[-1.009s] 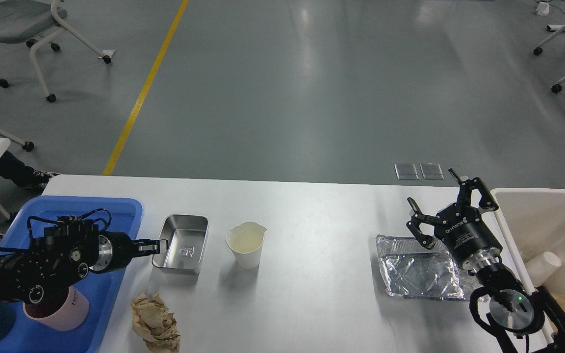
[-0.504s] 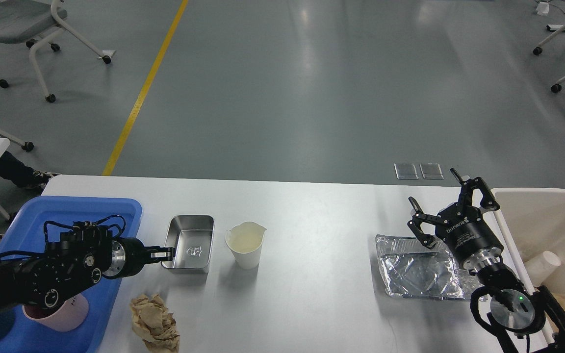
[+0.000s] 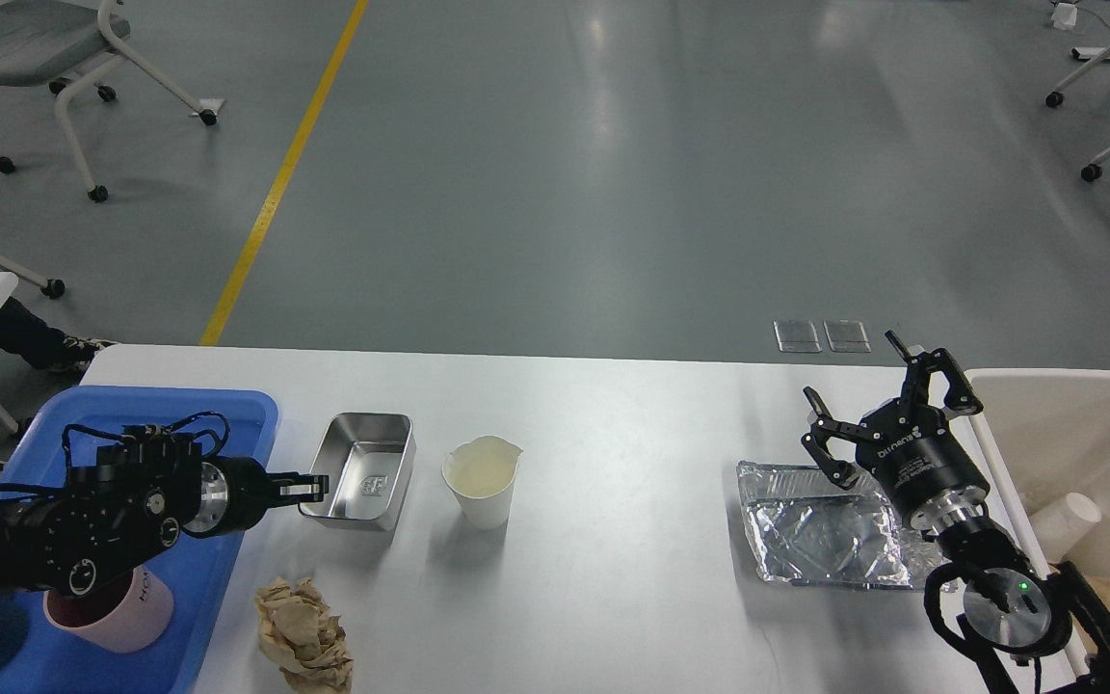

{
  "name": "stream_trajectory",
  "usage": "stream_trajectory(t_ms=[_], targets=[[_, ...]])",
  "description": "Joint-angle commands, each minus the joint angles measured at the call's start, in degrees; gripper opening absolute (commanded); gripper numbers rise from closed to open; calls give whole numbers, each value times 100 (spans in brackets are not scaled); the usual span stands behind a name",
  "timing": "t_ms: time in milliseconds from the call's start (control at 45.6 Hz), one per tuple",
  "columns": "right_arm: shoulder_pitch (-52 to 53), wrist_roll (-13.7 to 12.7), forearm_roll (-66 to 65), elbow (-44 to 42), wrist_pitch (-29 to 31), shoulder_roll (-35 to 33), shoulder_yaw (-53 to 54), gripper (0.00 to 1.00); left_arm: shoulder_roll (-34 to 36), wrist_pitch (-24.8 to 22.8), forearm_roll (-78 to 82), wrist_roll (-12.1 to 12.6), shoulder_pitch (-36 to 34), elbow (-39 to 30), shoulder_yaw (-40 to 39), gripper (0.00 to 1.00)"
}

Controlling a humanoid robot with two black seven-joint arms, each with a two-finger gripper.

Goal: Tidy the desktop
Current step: 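Grasp the steel box edge with the left gripper and lift, then lower the steel box into the blue tray and open the left gripper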

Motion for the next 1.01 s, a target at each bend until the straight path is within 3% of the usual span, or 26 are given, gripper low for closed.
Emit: stream_trajectory(t_ms=[0,197,395,614,745,987], targets=[[8,0,0,0,-8,21,-9,100,462,-85,-49,-5,-462,-326,-12,0],[25,0,0,-9,-8,30,-17,100,1595,-287,-49,21,-1042,-1292,-12,0],[61,0,0,-9,-8,30,-44,100,3081,-296,-40,65,-1192,-2593,-21,0],[69,0,-9,-18,-8,39,-70,100,4452,-357,-5,-5,-1184,-3148,-56,0],[69,0,0,-18,-8,38,-70,100,4779,-331,-14,-14,-1131,-3130,-12,0],[26,0,0,-9,-8,30,-88,100,4472,55,-67,21,-578,-2788,-12,1]])
